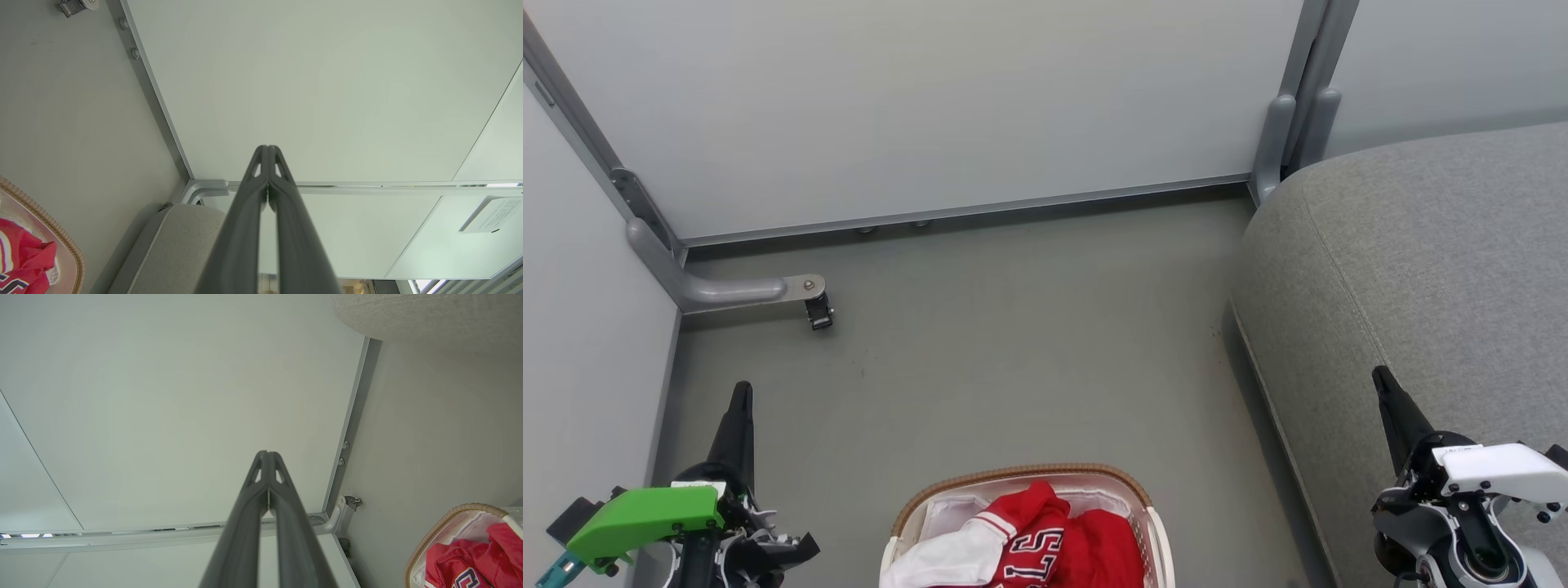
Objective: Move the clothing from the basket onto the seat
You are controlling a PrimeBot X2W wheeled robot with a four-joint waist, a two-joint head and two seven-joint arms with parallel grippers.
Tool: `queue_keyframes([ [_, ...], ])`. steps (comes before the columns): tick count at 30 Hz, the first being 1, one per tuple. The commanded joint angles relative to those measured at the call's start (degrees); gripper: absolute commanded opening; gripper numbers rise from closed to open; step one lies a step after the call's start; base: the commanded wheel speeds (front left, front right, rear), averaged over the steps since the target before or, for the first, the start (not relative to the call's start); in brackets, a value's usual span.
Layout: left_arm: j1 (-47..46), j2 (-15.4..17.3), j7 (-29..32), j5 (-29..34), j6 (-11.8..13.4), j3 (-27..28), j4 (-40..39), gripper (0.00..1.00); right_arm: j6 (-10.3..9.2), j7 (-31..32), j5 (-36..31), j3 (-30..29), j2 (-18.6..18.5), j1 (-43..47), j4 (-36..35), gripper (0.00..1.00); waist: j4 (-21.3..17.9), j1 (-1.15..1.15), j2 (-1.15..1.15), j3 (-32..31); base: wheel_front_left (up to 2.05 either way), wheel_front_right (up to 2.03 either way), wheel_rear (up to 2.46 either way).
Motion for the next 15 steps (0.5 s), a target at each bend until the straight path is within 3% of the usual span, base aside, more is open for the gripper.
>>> queue_keyframes([
  [1, -1.03, -0.03, 0.33, 0.32, -0.21, 0.26, 0.00, 0.00, 0.02, 0.15, -0.25, -0.19, -0.13, 0.59, 0.00, 0.00, 0.00, 0.00, 0.00, 0.00, 0.00, 0.00, 0.00],
  [6, -1.04, -0.05, 0.36, 0.36, -0.21, 0.29, 0.00, 0.00, 0.02, 0.20, -0.29, -0.22, -0.11, 0.59, 0.00, 0.00, 0.00, 0.00, 0.00, 0.00, 0.00, 0.00, 0.00],
  [7, 0.00, -0.02, 0.12, 0.00, 0.00, 0.04, 0.00, 1.00, 0.00, 0.01, -0.02, -0.05, 0.05, 0.00, -0.01, 1.00, 0.00, 0.00, 0.00, 0.00, 0.00, 0.00, 0.00],
  [15, 0.66, -0.10, -0.29, 0.43, 0.03, 0.28, 1.07, 1.00, 0.00, -1.40, -1.53, 1.62, 0.21, 0.00, 0.75, 1.00, 0.02, 0.00, 0.00, 0.09, 0.00, 0.00, 0.00],
])
